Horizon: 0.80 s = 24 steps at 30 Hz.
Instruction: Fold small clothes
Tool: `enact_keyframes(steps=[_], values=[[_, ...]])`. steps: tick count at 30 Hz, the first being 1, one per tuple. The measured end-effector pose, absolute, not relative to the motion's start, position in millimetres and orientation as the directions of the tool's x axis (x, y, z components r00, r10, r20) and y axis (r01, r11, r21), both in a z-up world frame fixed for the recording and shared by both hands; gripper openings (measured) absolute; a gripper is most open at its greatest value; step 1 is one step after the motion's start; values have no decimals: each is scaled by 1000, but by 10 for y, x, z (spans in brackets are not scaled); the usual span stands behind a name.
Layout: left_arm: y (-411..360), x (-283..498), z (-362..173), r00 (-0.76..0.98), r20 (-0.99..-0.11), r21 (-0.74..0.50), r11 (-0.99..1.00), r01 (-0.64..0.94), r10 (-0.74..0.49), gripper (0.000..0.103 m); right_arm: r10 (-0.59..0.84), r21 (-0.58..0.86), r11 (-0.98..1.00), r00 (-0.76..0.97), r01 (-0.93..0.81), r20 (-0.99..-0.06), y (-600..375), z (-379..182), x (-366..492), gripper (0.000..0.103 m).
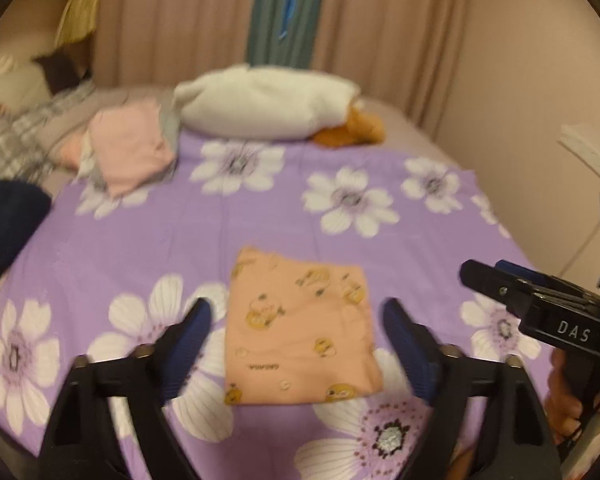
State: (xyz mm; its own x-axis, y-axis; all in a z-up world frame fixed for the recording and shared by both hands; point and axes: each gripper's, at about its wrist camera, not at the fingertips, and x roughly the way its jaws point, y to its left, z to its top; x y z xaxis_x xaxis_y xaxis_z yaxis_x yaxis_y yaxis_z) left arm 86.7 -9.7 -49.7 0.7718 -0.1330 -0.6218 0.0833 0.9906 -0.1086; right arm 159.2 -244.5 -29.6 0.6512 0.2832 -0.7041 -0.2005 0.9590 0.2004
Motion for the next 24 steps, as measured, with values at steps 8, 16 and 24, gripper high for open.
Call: enact_keyframes(steps=[8, 16, 24], values=[[-74, 782, -438, 784, -619, -44, 999, 31, -52, 103, 178, 115, 984, 725, -136, -666, -2551, -128, 1407, 103], [-70, 635, -332, 786, -602, -128, 989, 80, -141, 103, 149, 46, 986, 725, -160, -673, -2460, -102, 1299, 103], [-70, 597, -300, 789, -592, -140, 985, 101, -165, 103, 157, 32, 982, 719, -184, -677, -2395, -99, 1263, 103]])
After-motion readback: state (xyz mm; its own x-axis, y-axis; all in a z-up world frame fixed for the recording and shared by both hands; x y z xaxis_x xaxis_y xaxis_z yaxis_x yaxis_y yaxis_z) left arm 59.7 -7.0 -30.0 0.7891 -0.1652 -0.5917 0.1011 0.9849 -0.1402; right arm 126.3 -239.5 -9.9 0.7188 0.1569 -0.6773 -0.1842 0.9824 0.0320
